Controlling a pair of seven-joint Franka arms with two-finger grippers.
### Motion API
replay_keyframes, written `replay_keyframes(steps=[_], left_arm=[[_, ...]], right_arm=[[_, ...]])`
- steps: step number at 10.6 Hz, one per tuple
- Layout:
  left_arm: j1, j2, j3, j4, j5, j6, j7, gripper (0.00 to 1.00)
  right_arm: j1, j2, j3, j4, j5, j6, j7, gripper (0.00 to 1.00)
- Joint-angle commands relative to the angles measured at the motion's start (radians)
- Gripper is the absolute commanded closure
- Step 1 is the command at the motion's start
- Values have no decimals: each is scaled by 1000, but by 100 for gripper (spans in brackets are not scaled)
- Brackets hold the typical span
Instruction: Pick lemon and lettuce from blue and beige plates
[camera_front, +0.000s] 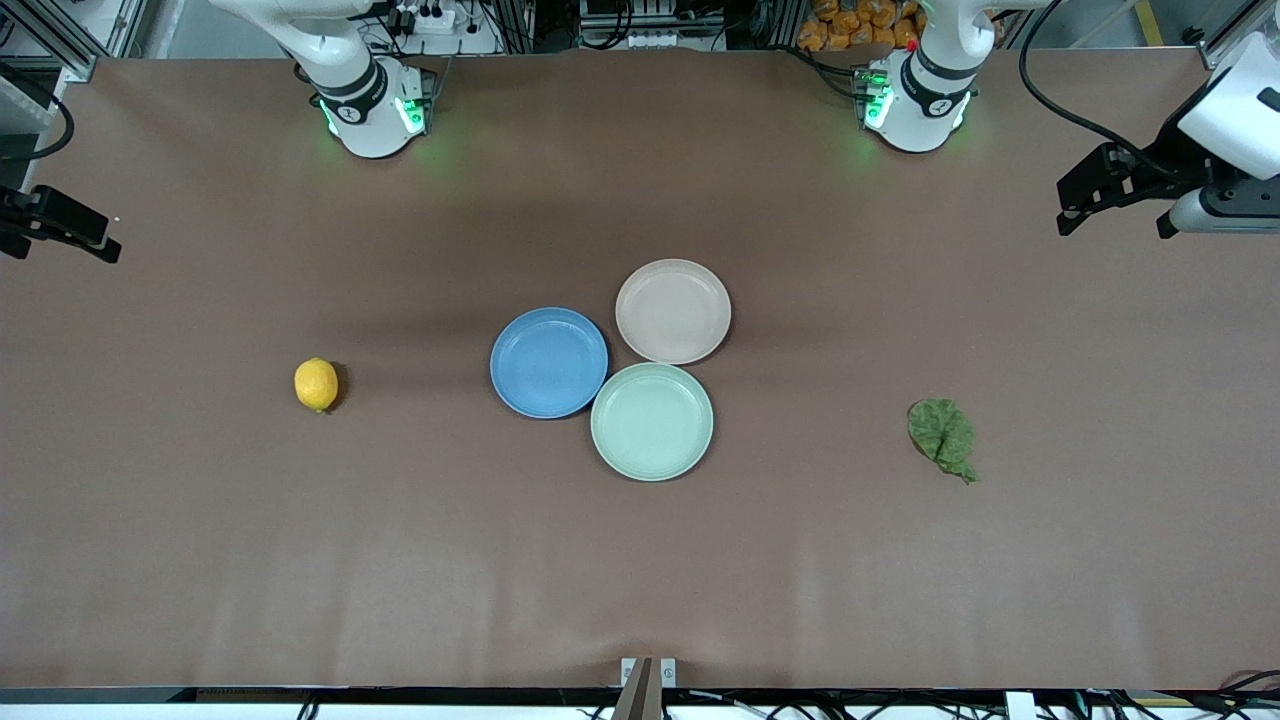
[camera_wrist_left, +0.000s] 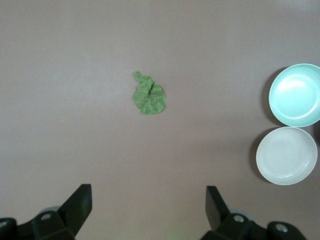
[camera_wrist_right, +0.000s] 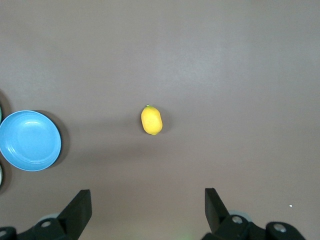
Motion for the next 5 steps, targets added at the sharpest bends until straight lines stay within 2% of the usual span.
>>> replay_keyframes(steps=[1, 5], left_arm=[[-6, 14, -3, 29, 17, -19, -6, 0], [-9, 19, -6, 29, 17, -19, -4, 0]], right_arm=[[-6, 24, 9, 32, -8, -14, 7, 0], [-4, 25, 11, 34, -8, -15, 10, 0]])
